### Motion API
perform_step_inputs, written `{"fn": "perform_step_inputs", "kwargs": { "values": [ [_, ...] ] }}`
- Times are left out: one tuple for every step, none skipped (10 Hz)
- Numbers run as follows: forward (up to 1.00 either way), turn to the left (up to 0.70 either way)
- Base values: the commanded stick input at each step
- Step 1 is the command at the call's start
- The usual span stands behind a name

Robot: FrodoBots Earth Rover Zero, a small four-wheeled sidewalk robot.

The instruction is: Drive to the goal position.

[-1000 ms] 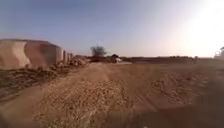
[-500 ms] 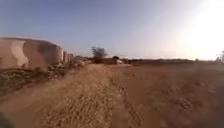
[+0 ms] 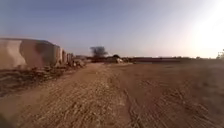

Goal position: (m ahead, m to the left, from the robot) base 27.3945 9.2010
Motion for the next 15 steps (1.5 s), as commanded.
{"fn": "perform_step_inputs", "kwargs": {
  "values": [
    [0.69,0.00],
    [0.69,0.00],
    [0.69,0.00],
    [0.69,0.00],
    [0.69,0.00],
    [0.69,0.00],
    [0.69,0.00],
    [0.69,0.00],
    [0.69,0.00],
    [0.69,0.00],
    [0.69,0.00],
    [0.69,0.00],
    [0.69,0.00],
    [0.69,0.00],
    [0.69,0.00]
  ]
}}
